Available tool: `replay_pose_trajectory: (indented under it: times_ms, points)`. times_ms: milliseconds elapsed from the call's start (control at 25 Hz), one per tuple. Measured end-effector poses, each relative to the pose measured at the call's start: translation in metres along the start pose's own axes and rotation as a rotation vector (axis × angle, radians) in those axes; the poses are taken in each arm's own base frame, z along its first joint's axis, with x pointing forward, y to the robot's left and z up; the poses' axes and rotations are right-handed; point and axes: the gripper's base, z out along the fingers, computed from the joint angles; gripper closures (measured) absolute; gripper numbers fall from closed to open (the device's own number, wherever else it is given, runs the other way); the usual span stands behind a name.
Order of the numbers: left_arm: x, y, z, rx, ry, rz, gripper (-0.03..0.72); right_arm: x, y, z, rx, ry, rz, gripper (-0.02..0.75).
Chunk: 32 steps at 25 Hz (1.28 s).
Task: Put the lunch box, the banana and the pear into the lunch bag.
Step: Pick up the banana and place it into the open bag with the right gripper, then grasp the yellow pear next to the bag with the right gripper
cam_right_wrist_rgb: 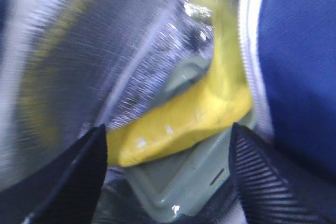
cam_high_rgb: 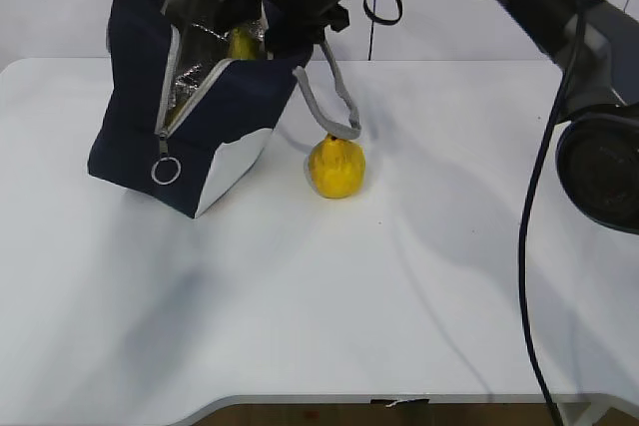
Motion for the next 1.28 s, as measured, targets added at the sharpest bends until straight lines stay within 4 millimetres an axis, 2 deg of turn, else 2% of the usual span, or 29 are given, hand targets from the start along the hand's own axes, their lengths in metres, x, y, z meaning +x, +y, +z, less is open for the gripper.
replay_pose_trajectory:
  times_ms: [240,520,720,960,1280]
  points:
    - [0.0,0.0,0.0,-0.004,-0.001,0.004,0.685,-0.015,0.017,-0.04,0.098,-0.053,-0.133,0.158]
    - [0.0,0.002,0.0,-0.018,-0.002,0.017,0.685,-0.023,0.012,-0.065,0.297,-0.098,-0.145,0.158]
    - [0.0,0.002,0.0,-0.022,-0.003,0.021,0.685,-0.025,0.012,-0.071,0.327,-0.112,-0.152,0.183]
    - [0.0,0.003,0.0,-0.035,0.002,0.032,0.685,-0.025,0.021,-0.083,0.31,-0.093,-0.139,0.216]
    - [0.0,0.004,0.0,-0.04,0.003,0.036,0.685,-0.006,0.018,-0.098,0.394,0.057,-0.119,0.219]
